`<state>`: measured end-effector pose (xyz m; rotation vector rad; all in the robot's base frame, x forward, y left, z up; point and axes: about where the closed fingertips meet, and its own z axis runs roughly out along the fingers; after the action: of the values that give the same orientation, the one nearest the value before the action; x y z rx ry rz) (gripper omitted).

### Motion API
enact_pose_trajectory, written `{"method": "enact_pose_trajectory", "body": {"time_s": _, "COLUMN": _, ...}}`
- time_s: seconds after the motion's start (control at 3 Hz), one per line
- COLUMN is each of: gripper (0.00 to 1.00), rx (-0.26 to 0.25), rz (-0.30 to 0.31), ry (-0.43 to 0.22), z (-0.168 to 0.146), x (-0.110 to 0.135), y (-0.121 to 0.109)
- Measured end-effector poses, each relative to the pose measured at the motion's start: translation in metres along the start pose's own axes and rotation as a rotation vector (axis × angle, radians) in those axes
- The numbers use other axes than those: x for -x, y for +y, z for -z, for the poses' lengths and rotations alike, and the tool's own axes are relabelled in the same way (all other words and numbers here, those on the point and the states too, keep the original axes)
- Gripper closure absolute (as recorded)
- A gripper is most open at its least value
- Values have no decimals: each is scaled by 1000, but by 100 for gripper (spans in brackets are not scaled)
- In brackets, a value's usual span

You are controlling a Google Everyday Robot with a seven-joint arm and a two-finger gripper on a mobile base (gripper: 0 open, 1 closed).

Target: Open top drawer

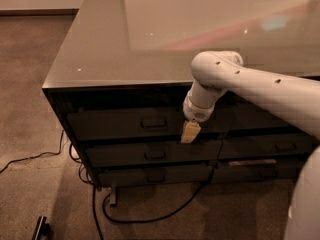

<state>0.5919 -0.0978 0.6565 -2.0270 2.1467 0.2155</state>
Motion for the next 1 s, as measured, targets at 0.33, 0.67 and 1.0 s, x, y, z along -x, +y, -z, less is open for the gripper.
{"method": "enact_pose_trajectory", "body": {"time_s": 0.33, "gripper": 65, "rx": 27, "rz": 60, "ry": 7, "z": 2, "x": 10, "y": 28}}
{"method": "enact_pose_trajectory", "body": {"time_s": 0.67, "gripper": 88, "rx": 47, "rz": 110, "ry": 20, "z": 9, "x": 16, "y": 52}}
{"method": "enact_pose_trajectory", "body": {"time_s": 1.0, "gripper": 100, "rx": 47, "rz": 110, "ry": 20, "z": 16, "x": 17, "y": 52}}
